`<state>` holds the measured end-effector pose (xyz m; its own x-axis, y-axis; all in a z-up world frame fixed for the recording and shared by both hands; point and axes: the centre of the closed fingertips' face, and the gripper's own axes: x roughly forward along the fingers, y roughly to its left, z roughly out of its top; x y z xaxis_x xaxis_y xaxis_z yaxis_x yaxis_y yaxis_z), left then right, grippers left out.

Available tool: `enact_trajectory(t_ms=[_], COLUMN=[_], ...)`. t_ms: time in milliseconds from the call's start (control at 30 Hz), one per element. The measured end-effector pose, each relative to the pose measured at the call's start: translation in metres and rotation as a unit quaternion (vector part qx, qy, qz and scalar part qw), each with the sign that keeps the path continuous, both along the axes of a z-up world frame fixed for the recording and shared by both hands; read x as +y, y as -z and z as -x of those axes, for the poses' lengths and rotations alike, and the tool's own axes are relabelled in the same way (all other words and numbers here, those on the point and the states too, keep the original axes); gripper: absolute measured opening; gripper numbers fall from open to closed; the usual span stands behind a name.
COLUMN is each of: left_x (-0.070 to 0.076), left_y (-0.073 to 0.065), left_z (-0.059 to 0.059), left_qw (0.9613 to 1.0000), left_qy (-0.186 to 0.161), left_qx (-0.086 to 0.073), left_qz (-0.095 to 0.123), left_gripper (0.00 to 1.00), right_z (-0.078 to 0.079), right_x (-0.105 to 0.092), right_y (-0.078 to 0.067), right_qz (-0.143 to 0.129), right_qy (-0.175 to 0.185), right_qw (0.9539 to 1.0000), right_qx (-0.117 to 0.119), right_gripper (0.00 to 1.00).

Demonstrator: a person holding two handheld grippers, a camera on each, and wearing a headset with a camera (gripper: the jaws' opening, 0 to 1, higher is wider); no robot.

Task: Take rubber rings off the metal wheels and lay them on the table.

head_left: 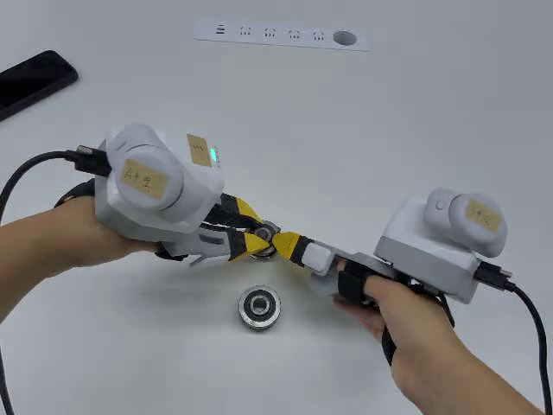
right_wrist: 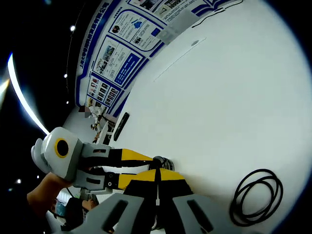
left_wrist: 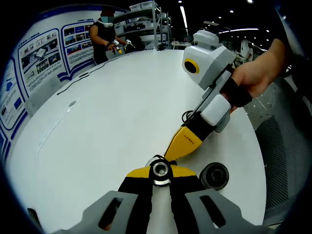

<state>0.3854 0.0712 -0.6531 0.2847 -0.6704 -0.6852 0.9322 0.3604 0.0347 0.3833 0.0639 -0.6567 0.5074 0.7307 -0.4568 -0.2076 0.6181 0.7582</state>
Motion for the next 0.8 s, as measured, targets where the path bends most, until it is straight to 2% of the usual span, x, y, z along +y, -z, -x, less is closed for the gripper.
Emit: enact_trajectory(t_ms=[600, 800], left_x=[0.0007, 0.0007], left_y=[0.0002, 0.0002], left_z=[-0.0004, -0.0002], left_qw=[1.0000, 1.0000], left_qy=[-0.009, -0.009], left_qx=[-0.001, -0.001], left_qz=[0.003, 0.002], left_gripper=[0.13, 0.13], right_z=[-0.0018, -0.0004], right_x=[0.0035, 0.0046], right_y=[0.0011, -0.0021], right_qz=[0.042, 0.040], right_qy=[-0.028, -0.031], right_qw=[0.9977, 0.9975], right_qx=[-0.044, -0.048], right_gripper=[0.01, 0.01])
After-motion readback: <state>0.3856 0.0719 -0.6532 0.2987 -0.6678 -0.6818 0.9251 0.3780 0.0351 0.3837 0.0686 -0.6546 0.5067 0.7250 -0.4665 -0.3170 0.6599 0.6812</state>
